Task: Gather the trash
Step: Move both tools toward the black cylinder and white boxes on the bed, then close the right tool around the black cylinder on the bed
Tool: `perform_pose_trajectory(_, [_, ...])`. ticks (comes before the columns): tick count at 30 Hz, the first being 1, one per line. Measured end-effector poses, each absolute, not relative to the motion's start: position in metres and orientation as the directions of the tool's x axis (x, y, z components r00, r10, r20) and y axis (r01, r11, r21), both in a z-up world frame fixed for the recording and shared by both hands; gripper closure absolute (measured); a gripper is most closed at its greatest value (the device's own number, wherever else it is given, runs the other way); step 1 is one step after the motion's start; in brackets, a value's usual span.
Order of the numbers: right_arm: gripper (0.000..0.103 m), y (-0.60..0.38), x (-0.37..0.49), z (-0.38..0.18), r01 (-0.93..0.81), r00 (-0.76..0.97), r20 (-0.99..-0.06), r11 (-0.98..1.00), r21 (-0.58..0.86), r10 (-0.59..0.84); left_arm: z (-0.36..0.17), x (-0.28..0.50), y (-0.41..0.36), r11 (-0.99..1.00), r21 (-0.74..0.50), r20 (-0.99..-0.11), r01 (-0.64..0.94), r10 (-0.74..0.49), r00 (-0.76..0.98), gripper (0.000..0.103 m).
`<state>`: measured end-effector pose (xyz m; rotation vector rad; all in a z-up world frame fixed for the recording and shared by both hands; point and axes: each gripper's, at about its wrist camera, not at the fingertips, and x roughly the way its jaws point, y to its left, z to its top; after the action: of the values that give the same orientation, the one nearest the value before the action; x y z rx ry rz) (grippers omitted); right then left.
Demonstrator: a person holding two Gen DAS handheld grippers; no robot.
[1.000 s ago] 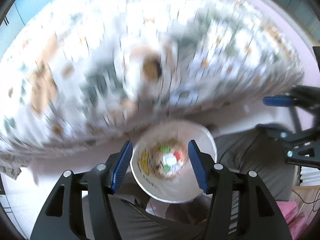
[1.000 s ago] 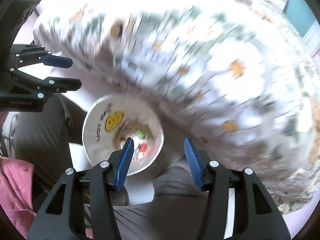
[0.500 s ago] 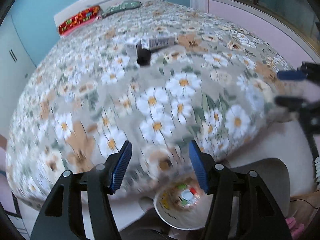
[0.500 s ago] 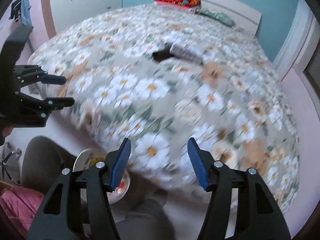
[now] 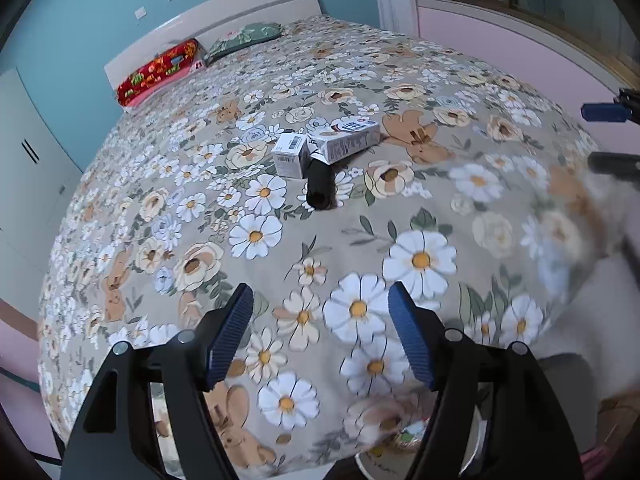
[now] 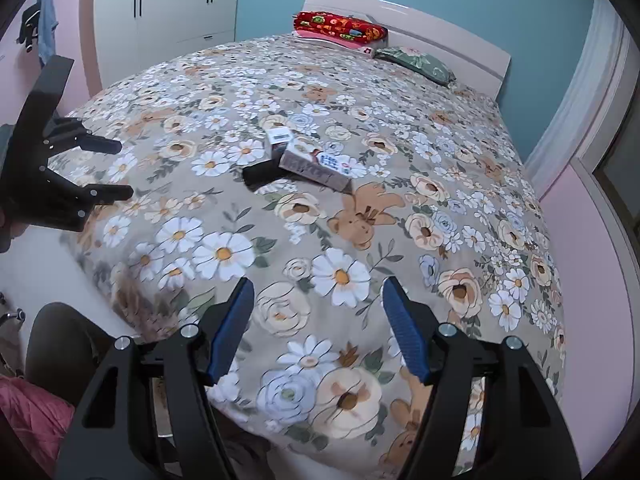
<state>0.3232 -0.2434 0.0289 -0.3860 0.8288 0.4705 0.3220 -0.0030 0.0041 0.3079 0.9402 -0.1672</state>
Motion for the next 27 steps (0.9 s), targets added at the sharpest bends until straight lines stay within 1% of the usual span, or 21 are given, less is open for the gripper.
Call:
perform_pose_trajectory(6, [0.036, -0.242, 0.359, 0.021, -0.541, 0.538, -0.789, 0.839, -0.052, 0.297, -0.012, 0.362, -0.009, 0.961, 0.114, -0.840, 0.250, -0.042, 0.541, 0.031])
perform_pose_trajectory(11, [0.036, -0.232, 0.387, 0.008, -0.537, 0.507, -0.789, 0.843, 0.026, 0.347, -0.033, 0.395, -0.014, 0.972, 0.089, -0.853, 0.218, -0.039, 0.520, 0.031])
perform_pose_trajectory(17, [0.036, -0.213, 0.427, -0.011, -0.525, 0.444, -0.789, 0.837, 0.155, 0.425, -0.063, 0.437, -0.012, 0.985, 0.054, -0.873, 0.163, -0.033, 0.487, 0.031])
perform_pose_trajectory(22, [0.036, -0.189, 0.473, -0.033, -0.463, 0.366, -0.794, 0.835, 0.297, 0.486, -0.080, 0.464, -0.014, 0.987, 0.042, -0.880, 0.152, -0.035, 0.474, 0.031])
perform_pose_trajectory(26, [0.036, -0.167, 0.504, -0.050, -0.417, 0.299, -0.800, 0.825, 0.381, 0.521, -0.091, 0.481, -0.011, 0.990, 0.021, -0.885, 0.137, -0.045, 0.463, 0.031])
perform_pose_trajectory(27, [0.036, -0.161, 0.511, -0.055, -0.402, 0.285, -0.801, 0.824, 0.400, 0.527, -0.095, 0.485, -0.010, 0.991, 0.016, -0.888, 0.135, -0.048, 0.458, 0.033])
